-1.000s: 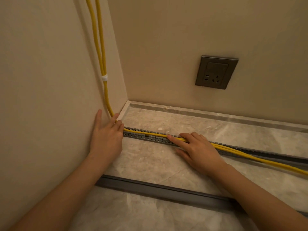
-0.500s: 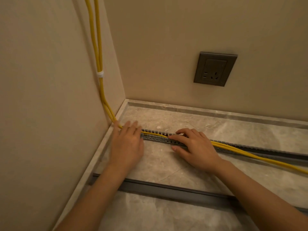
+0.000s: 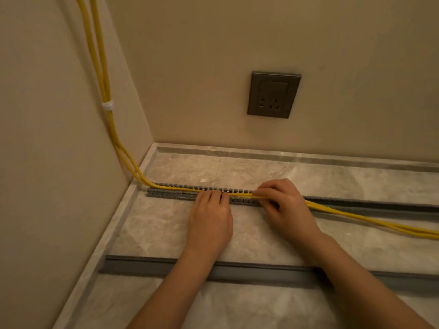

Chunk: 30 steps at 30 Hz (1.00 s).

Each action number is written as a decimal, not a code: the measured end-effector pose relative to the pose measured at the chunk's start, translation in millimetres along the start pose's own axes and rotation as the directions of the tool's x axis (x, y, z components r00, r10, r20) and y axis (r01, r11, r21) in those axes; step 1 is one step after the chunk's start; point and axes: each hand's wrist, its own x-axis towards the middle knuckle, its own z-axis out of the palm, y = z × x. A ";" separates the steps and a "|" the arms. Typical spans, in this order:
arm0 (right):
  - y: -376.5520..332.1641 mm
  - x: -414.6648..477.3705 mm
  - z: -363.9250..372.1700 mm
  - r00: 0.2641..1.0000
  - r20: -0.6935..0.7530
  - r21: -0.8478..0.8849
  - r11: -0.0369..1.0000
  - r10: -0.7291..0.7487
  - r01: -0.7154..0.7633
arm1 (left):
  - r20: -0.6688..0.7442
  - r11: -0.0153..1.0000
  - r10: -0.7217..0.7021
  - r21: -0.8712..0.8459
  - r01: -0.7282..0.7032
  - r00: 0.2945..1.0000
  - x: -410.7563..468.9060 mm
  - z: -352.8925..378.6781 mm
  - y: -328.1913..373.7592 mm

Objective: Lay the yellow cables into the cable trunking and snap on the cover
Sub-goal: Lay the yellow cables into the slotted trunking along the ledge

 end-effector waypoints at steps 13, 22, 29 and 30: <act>-16.6 -10.1 6.4 0.982 0.186 -0.336 0.941 0.030 0.035 | 0.042 0.997 -0.031 -0.072 0.034 0.999 -0.9 6.7 0.4; -11.7 -18.9 -13.3 0.988 0.067 -0.077 0.988 0.136 -0.131 | 0.045 0.995 -0.088 -0.031 0.090 0.995 5.7 5.6 -0.2; 3.2 -34.9 -32.3 0.986 -0.008 -0.061 0.984 0.168 -0.168 | 0.072 0.999 -0.041 0.015 0.040 0.997 11.2 -0.5 33.9; 5.0 -35.6 -33.7 0.985 -0.016 -0.060 0.983 0.172 -0.173 | 0.078 1.000 -0.008 -0.013 0.010 0.997 11.6 0.5 39.9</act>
